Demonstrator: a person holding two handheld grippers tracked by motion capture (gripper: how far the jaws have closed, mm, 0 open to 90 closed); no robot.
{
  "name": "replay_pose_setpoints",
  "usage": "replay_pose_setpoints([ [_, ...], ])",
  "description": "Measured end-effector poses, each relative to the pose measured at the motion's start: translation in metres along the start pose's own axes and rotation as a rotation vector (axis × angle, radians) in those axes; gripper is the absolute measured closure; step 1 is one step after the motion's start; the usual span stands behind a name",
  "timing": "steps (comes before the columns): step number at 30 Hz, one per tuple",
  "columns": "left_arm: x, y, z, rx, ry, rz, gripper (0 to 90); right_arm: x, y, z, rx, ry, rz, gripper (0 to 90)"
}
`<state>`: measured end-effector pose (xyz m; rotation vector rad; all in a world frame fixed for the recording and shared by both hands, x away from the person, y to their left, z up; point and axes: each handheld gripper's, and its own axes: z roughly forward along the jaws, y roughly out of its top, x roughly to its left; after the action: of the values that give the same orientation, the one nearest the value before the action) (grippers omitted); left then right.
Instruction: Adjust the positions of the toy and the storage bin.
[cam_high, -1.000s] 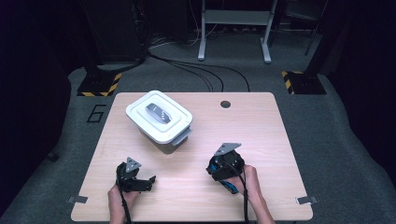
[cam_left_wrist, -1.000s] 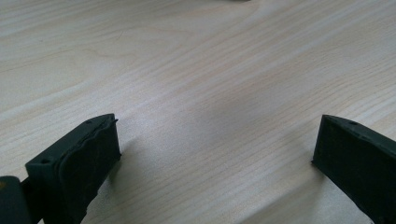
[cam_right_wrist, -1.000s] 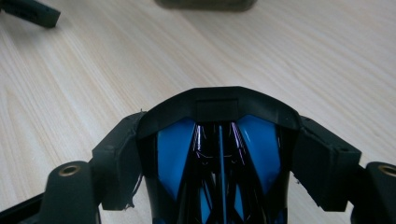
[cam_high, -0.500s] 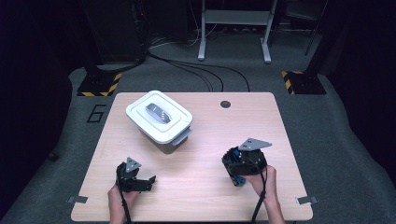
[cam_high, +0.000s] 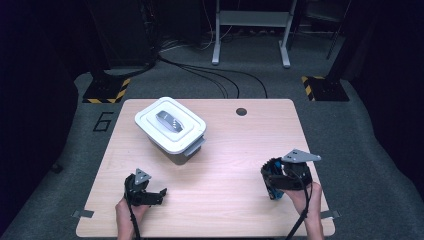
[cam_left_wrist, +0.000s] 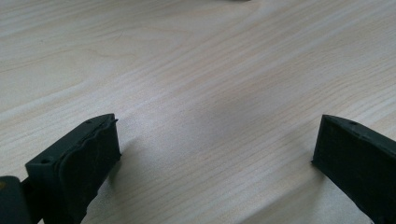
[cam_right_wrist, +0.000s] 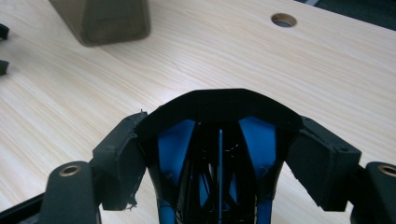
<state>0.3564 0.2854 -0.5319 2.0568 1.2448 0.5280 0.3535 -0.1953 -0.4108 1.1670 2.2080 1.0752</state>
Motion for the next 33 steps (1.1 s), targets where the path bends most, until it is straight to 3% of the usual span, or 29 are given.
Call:
replay_pose_setpoints([
  [5,0.0,0.0,0.0,0.0,0.0,0.0,0.3,-0.012,-0.012,-0.014,0.013,-0.034,0.013,24.3],
  [10,0.0,0.0,0.0,0.0,0.0,0.0,0.3,-0.02,-0.024,-0.024,0.063,-0.054,0.007,24.3],
  [16,0.0,0.0,0.0,0.0,0.0,0.0,0.3,-0.02,-0.029,-0.019,0.123,-0.042,0.005,24.3],
  [24,0.0,0.0,0.0,0.001,0.002,0.007,0.3,-0.009,-0.02,0.013,0.191,-0.022,-0.006,24.2],
  [25,0.0,0.0,0.0,0.0,0.0,-0.001,0.3,-0.007,-0.019,0.027,0.209,-0.024,-0.027,24.2],
  [26,0.0,0.0,0.0,0.0,0.0,0.0,0.3,-0.007,-0.019,0.027,0.209,-0.024,-0.027,24.2],
  [30,0.0,0.0,0.0,0.0,0.0,0.0,0.3,-0.002,-0.021,0.057,0.27,-0.032,-0.044,24.1],
  [33,0.0,0.0,0.0,0.0,0.0,0.0,0.3,0.003,-0.025,0.079,0.318,-0.035,-0.083,24.0],
])
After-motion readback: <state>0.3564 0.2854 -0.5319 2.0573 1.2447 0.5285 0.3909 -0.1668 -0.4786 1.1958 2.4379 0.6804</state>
